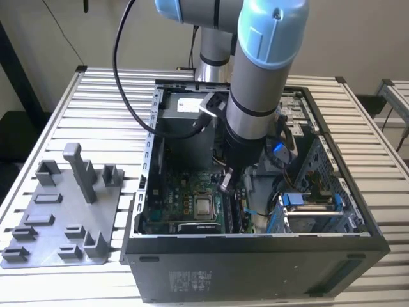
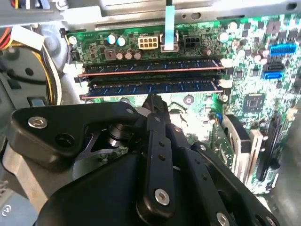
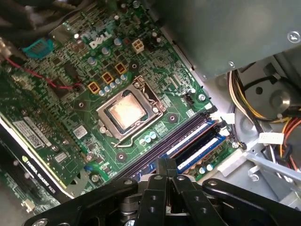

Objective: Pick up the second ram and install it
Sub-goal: 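Press down the second ram until it locks into place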

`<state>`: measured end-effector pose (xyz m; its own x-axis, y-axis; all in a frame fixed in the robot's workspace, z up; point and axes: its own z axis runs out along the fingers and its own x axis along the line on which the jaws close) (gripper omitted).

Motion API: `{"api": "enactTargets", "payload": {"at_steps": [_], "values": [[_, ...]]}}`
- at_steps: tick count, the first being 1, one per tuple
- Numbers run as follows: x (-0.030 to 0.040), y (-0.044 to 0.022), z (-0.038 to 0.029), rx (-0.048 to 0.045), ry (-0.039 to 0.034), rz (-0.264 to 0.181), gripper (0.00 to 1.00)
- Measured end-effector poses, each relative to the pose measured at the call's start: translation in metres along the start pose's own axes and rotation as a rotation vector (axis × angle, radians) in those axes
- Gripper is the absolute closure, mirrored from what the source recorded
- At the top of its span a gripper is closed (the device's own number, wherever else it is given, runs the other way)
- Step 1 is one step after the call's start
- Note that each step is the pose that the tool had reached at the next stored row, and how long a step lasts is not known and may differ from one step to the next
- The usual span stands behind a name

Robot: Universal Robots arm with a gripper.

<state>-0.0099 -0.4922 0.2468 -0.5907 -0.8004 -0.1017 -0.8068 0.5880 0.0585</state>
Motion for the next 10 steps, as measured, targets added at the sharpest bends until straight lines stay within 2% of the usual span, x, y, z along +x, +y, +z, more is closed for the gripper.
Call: {"api": "enactTargets", "payload": {"at_steps": [7,10], "values": [[0.0,0.0,0.0001,0.0029,-0.0044,-0.112,0.89],[0.0002,0.0,0.0014,0.0,-0.0052,-0.164,0.89]]}}
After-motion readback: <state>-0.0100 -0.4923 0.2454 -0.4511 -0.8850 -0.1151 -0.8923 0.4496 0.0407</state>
